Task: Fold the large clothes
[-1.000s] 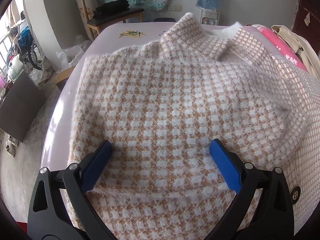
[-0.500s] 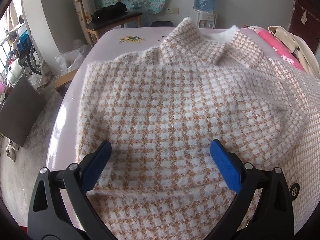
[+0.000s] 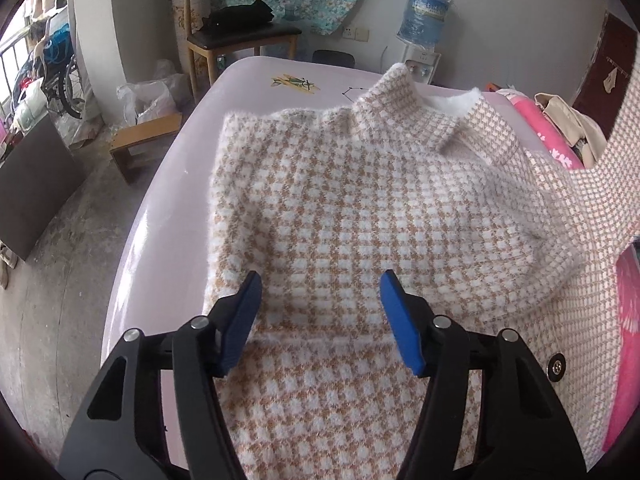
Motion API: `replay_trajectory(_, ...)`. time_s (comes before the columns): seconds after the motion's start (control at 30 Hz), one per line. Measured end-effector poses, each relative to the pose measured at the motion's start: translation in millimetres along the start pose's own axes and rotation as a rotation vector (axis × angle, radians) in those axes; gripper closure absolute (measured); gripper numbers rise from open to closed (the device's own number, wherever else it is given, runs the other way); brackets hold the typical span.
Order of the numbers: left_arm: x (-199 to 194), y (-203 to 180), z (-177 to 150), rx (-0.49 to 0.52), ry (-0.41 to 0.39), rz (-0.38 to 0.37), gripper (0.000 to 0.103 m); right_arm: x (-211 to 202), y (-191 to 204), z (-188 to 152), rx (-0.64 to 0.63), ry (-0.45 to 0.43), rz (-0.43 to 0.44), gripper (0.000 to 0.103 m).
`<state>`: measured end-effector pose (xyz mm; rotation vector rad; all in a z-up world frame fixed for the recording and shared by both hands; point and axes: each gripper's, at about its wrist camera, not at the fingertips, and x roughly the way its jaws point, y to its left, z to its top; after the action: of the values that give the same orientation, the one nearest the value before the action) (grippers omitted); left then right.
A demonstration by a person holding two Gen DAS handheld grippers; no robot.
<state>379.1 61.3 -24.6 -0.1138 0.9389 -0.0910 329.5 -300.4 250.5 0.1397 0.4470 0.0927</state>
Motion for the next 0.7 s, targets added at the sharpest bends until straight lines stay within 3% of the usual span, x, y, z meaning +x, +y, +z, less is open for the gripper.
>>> replay_trajectory(0.07, -9, 6, -3, -0.016, -0.009, -0.020, 0.049, 17, 46, -15, -0.043, 0.056, 0.120, 0.086)
replay_trajectory(0.13, -18, 15, -9, -0.039, -0.015, -0.038, 0.050, 40, 86, -41, -0.101, 0.165, 0.225, 0.083)
replay_trajectory(0.17, -22, 19, -11, -0.049, -0.016, -0.043, 0.050, 54, 105, -62, -0.131, 0.246, 0.292, 0.072)
replay_trajectory(0.2, -26, 23, -14, -0.061, -0.016, -0.053, 0.050, 64, 116, -82, -0.148, 0.316, 0.342, 0.054)
replay_trajectory(0.27, -31, 31, -19, -0.081, -0.012, -0.071, 0.050, 76, 123, -122, -0.155, 0.405, 0.390, 0.047)
replay_trajectory(0.37, -38, 42, -22, -0.106, -0.014, -0.116, 0.052, 89, 106, -163, -0.136, 0.502, 0.362, 0.047)
replay_trajectory(0.43, -40, 43, -20, -0.110, -0.017, -0.166, 0.052, 96, 74, -183, -0.066, 0.563, 0.317, 0.047)
replay_trajectory(0.57, -26, 35, -1, -0.137, -0.002, -0.263, 0.050, 97, 3, -208, 0.051, 0.596, 0.195, 0.047)
replay_trajectory(0.7, 15, 30, 19, -0.192, 0.052, -0.212, 0.050, 91, -54, -232, 0.145, 0.607, 0.110, 0.047)
